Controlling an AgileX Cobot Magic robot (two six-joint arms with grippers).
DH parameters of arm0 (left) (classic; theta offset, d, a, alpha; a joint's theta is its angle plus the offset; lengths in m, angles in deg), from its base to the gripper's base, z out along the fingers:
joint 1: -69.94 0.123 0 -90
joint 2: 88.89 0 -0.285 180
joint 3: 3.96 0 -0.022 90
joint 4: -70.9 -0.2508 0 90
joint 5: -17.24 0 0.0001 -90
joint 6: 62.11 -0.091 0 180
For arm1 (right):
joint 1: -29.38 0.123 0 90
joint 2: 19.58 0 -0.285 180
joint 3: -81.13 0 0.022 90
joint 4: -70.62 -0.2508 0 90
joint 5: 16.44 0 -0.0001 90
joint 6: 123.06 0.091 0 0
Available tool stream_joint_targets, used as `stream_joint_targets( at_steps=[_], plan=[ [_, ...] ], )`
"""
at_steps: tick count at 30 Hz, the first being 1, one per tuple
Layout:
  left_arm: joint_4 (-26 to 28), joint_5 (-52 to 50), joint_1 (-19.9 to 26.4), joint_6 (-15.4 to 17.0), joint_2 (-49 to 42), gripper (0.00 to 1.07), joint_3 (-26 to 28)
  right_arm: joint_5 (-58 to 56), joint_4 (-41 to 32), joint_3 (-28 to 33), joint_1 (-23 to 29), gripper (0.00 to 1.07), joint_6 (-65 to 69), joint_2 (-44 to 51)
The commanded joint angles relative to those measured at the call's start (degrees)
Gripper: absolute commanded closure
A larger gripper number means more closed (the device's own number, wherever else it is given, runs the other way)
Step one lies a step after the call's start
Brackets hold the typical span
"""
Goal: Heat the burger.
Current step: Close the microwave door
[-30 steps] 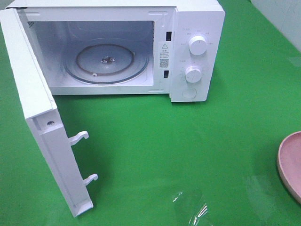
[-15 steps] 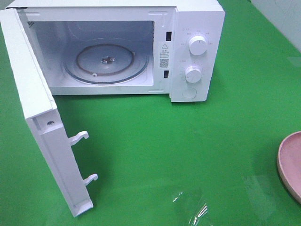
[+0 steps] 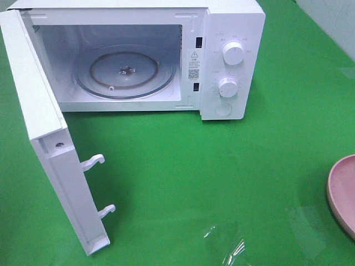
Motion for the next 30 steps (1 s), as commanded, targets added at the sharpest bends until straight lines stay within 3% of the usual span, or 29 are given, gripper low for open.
stream_joint_targets(
  at_steps=[1,7,15,17,22,27,29,30],
  plan=[
    [-0.23,-3.84,0.17,0.34,1.6,1.07,-1.09,0.23,-0.23,0.0,-0.46,0.31,-0.34,1.49],
    [2.01,-23.89,0.17,0.34,5.79,1.07,-10.08,0.23,-0.23,0.0,-0.46,0.31,-0.34,1.49],
    [2.23,-37.59,0.17,0.34,9.85,1.07,-16.56,0.23,-0.23,0.0,-0.46,0.32,-0.34,1.49],
    [1.78,-46.29,0.17,0.11,13.64,1.07,-19.71,0.23,-0.23,0.0,-0.46,0.32,-0.34,1.49],
    [0.92,-53.29,0.17,0.17,17.48,1.07,-21.14,0.23,-0.23,0.0,-0.46,0.32,-0.34,1.49],
    [0.06,-61.99,0.17,2.29,25.55,1.07,-21.2,0.23,-0.23,0.0,-0.46,0.32,-0.34,1.49],
    [-5.27,-65.83,0.06,5.1,29.91,1.07,-21.2,0.23,-0.23,0.0,-0.46,0.32,-0.17,1.49],
    [-5.27,-65.83,0.06,5.1,29.91,1.07,-21.2,0.23,-0.23,0.0,-0.46,0.32,-0.17,1.49]
  ],
)
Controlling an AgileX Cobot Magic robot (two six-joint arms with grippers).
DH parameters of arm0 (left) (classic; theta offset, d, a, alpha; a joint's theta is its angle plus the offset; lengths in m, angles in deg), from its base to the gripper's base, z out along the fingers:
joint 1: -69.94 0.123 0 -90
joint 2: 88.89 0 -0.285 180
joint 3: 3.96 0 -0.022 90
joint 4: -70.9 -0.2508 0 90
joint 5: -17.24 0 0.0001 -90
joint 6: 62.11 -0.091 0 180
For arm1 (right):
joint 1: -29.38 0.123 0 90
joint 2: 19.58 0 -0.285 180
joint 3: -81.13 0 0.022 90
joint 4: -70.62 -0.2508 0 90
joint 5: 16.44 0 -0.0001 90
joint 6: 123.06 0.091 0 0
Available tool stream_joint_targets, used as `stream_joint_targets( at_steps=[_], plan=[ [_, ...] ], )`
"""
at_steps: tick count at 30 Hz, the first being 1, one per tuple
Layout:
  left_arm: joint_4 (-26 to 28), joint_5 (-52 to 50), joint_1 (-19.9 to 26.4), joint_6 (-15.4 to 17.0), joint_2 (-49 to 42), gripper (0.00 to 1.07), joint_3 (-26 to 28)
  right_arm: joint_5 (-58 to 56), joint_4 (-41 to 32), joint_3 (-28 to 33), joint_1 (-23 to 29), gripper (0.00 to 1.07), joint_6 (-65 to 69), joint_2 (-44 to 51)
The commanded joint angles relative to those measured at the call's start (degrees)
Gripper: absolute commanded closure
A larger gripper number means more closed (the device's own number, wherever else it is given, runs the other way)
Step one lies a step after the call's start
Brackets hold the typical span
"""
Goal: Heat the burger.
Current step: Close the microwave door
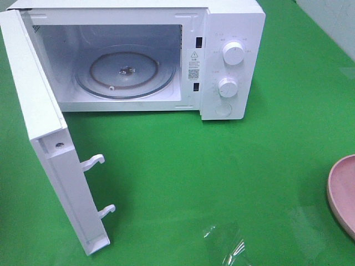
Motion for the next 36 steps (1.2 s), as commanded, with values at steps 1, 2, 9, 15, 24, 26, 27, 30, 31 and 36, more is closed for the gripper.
stream_joint_targets(
  at_steps=[1,2,9,15,24,26,27,30,31,36],
  plan=[
    [-9.68,-7.28,0.06,5.16,5.84,1.07,-0.17,0.29,-0.23,0.0,-0.46,0.32,-0.17,1.49],
    [-9.68,-7.28,0.06,5.16,5.84,1.07,-0.17,0.29,-0.23,0.0,-0.46,0.32,-0.17,1.49],
    [-21.77,-16.96,0.06,14.27,14.95,1.07,0.4,0.29,-0.23,0.0,-0.46,0.32,-0.17,1.49],
    [-22.52,-21.26,-0.11,18.79,22.4,1.07,1.55,0.29,-0.23,0.0,-0.46,0.32,-0.17,1.49],
    [-15.53,-25.15,-9.22,13.41,28.48,1.07,1.55,0.29,-0.23,0.0,-0.46,0.32,-0.23,1.49],
    [-11.17,-25.32,-12.43,11.63,29.39,1.07,1.72,0.29,-0.23,0.0,-0.46,0.32,-0.23,1.49],
    [-11.17,-25.32,-12.43,11.63,29.39,1.07,1.72,0.29,-0.23,0.0,-0.46,0.32,-0.23,1.49],
    [-5.16,-25.84,-16.9,7.39,31.4,1.07,2.23,0.29,-0.23,0.0,-0.46,0.32,-0.23,1.49],
    [-2.41,-26.87,-19.48,5.21,33.0,1.07,2.64,0.29,-0.23,0.0,-0.46,0.32,-0.23,1.49],
    [4.3,-28.13,-25.55,1.38,36.61,1.07,4.3,0.29,-0.23,0.0,-0.46,0.32,-0.11,1.49]
  ],
)
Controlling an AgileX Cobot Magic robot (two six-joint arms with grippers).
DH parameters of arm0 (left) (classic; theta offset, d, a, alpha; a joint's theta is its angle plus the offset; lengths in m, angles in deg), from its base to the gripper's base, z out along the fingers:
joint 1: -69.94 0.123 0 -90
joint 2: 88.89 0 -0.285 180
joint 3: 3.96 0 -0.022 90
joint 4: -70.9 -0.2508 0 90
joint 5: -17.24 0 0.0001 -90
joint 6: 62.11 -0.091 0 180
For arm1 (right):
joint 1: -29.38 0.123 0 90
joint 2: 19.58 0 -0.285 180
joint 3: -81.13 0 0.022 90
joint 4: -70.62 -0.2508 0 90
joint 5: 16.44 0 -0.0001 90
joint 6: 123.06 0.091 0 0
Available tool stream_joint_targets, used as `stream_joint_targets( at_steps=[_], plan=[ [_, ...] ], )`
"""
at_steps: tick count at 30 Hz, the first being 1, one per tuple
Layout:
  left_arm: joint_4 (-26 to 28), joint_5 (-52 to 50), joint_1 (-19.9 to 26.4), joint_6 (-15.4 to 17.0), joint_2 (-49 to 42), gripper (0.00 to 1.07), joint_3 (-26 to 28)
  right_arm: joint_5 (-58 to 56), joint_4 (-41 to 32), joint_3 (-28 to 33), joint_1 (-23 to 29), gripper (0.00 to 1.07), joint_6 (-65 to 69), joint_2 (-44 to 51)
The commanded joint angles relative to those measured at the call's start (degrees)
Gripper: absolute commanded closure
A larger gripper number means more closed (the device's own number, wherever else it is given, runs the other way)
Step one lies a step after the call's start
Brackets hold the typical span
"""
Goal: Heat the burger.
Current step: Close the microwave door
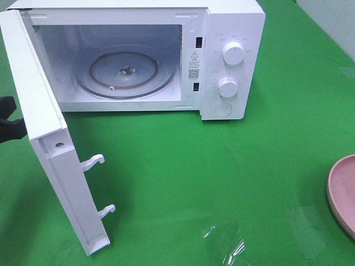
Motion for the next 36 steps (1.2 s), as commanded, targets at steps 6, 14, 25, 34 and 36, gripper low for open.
stream_joint_targets(
  at_steps=[6,14,25,34,36],
  plan=[
    [11.4,-1.49,-9.63,-5.79,6.07,1.07,4.98,0.29,-0.23,0.0,-0.46,0.32,-0.17,1.49],
    [15.18,-1.49,-15.41,-7.22,11.46,1.07,11.0,0.29,-0.23,0.0,-0.46,0.32,-0.17,1.49],
    [21.03,3.78,-19.77,-11.57,17.19,1.07,24.01,0.29,-0.23,0.0,-0.46,0.32,-0.17,1.49],
    [21.08,10.14,-19.94,-12.26,23.26,1.07,35.92,0.29,-0.23,0.0,-0.46,0.32,-0.17,1.49],
    [21.08,10.71,-19.94,-12.26,23.95,1.07,37.13,0.29,-0.23,0.0,-0.46,0.32,-0.17,1.49]
  ],
)
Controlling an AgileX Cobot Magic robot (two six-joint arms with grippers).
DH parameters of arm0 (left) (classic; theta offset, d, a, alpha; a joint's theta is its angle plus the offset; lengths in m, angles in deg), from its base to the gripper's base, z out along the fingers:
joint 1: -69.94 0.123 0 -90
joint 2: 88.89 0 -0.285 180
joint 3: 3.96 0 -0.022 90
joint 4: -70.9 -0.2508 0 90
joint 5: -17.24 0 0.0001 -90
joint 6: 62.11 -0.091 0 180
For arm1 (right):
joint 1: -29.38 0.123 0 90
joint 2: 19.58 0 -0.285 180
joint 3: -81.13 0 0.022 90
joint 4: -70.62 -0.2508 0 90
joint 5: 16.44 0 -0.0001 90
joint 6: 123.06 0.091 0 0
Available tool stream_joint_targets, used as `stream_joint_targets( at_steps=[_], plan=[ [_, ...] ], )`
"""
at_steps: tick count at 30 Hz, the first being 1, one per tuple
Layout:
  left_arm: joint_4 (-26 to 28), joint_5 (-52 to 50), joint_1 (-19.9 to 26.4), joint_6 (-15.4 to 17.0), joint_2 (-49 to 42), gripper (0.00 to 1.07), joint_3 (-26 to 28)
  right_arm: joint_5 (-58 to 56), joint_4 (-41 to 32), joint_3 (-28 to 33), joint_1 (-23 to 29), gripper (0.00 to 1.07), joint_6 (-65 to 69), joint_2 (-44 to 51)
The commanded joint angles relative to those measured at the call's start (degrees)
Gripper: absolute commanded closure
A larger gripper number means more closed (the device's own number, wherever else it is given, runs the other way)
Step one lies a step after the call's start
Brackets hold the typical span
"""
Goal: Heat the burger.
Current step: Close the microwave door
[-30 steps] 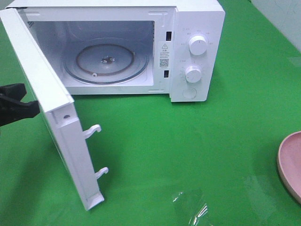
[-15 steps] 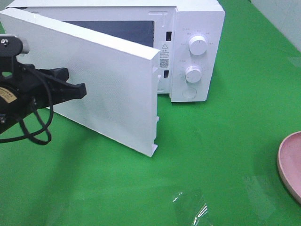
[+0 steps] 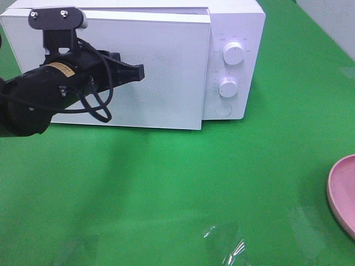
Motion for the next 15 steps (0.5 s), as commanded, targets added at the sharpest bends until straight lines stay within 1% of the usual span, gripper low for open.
stream_joint_targets(
  at_steps=[1,2,3,4,5,6,8,9,10,11,12,14,15],
  plan=[
    [0.4,2.46,-0.4,-0.17,2.69,1.07,4.76,0.29,-0.23,0.0,-0.46,0.32,-0.17,1.49],
    [0.4,2.46,-0.4,-0.17,2.69,1.07,4.76,0.29,-0.23,0.0,-0.46,0.32,-0.17,1.49],
    [0.4,2.81,-0.4,-0.17,3.84,1.07,6.7,0.29,-0.23,0.0,-0.46,0.32,-0.17,1.49],
    [0.4,2.81,-0.4,-0.17,3.84,1.07,6.7,0.29,-0.23,0.0,-0.46,0.32,-0.17,1.49],
    [0.4,3.38,-0.4,-0.17,4.93,1.07,8.48,0.29,-0.23,0.0,-0.46,0.32,-0.17,1.49],
    [0.4,3.38,-0.4,-0.17,4.93,1.07,8.48,0.29,-0.23,0.0,-0.46,0.32,-0.17,1.49],
    [0.34,3.78,-0.4,-0.17,6.88,1.07,11.0,0.29,-0.23,0.0,-0.46,0.32,-0.17,1.49],
    [0.34,3.78,-0.4,-0.17,6.88,1.07,11.0,0.29,-0.23,0.0,-0.46,0.32,-0.17,1.49],
    [0.34,4.07,-0.4,-0.17,8.08,1.07,12.83,0.29,-0.23,0.0,-0.46,0.32,-0.17,1.49],
    [0.34,4.07,-0.4,-0.17,8.08,1.07,12.83,0.29,-0.23,0.0,-0.46,0.32,-0.17,1.49],
    [0.34,5.04,-0.4,-0.23,9.34,1.07,14.78,0.29,-0.23,0.0,-0.46,0.32,-0.17,1.49],
    [0.34,5.1,-0.4,-0.23,9.74,1.07,15.47,0.29,-0.23,0.0,-0.46,0.32,-0.17,1.49],
    [0.34,5.04,-0.4,-0.23,10.77,1.07,17.07,0.29,-0.23,0.0,-0.46,0.32,-0.17,1.49]
  ],
)
